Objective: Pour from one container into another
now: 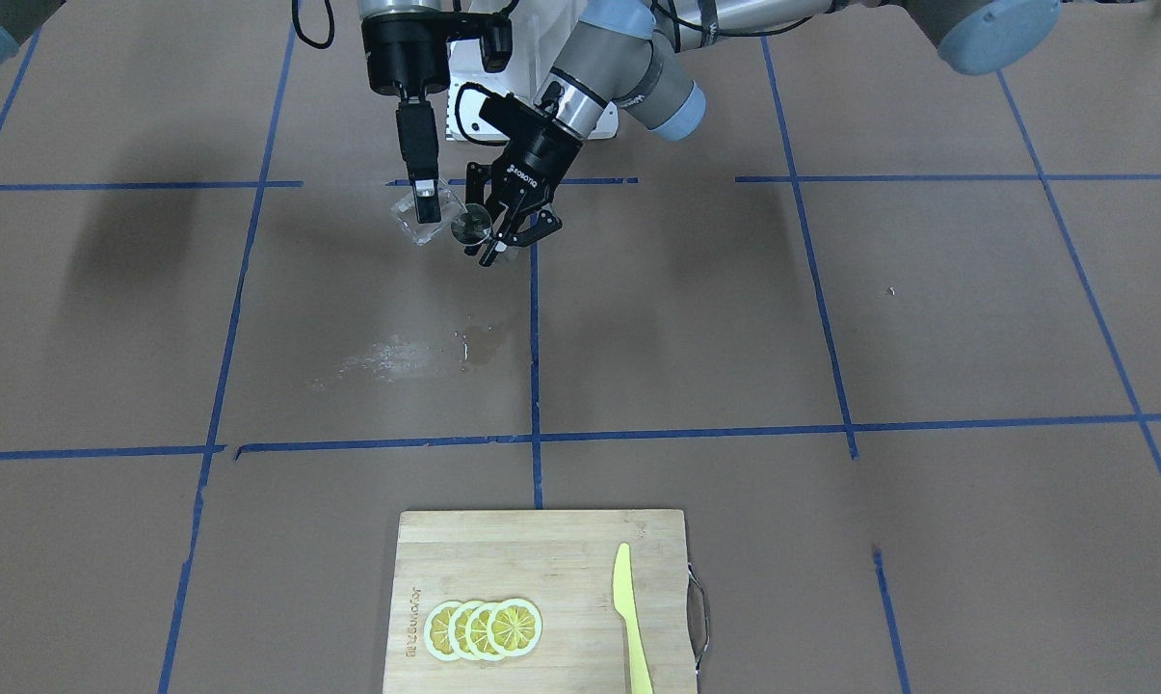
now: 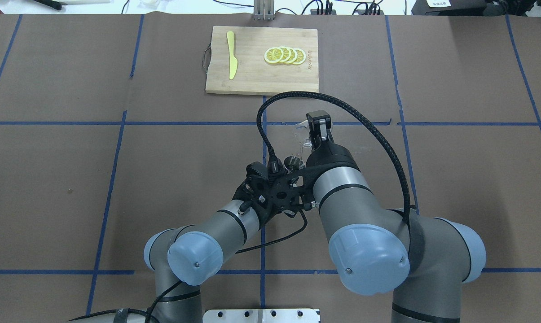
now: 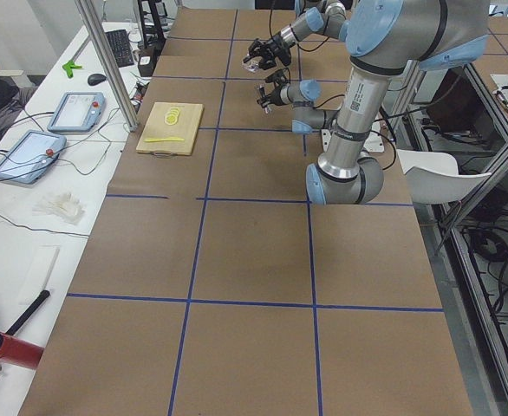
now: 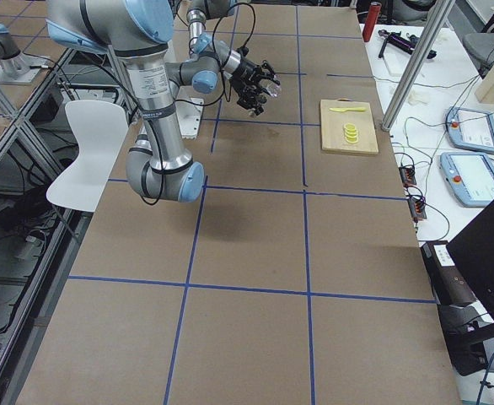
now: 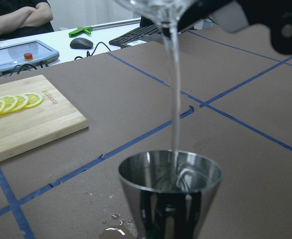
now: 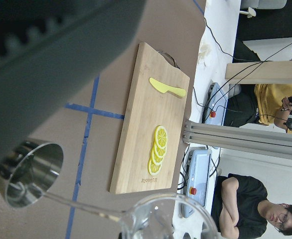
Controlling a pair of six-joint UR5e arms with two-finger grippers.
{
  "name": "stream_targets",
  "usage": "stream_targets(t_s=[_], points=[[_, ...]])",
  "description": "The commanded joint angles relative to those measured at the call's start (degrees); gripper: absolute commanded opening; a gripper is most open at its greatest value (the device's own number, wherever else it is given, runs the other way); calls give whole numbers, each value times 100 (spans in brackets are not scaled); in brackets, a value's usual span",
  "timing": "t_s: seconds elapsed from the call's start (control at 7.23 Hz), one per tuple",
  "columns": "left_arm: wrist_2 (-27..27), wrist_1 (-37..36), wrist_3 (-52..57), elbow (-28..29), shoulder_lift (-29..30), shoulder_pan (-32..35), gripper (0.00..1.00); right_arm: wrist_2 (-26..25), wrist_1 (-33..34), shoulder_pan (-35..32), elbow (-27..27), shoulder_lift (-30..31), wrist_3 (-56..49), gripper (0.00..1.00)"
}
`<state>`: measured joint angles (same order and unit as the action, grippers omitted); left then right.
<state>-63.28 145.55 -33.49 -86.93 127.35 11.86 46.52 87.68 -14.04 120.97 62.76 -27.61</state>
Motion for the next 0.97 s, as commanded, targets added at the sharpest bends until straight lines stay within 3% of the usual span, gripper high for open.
stream_targets(t_s=[0.0, 0.83], points=[[0, 0, -9, 9, 0, 0, 0, -81, 4, 41, 15, -27, -60, 0], [0, 9, -9, 9, 0, 0, 0, -222, 39, 164, 6, -106, -34, 0]])
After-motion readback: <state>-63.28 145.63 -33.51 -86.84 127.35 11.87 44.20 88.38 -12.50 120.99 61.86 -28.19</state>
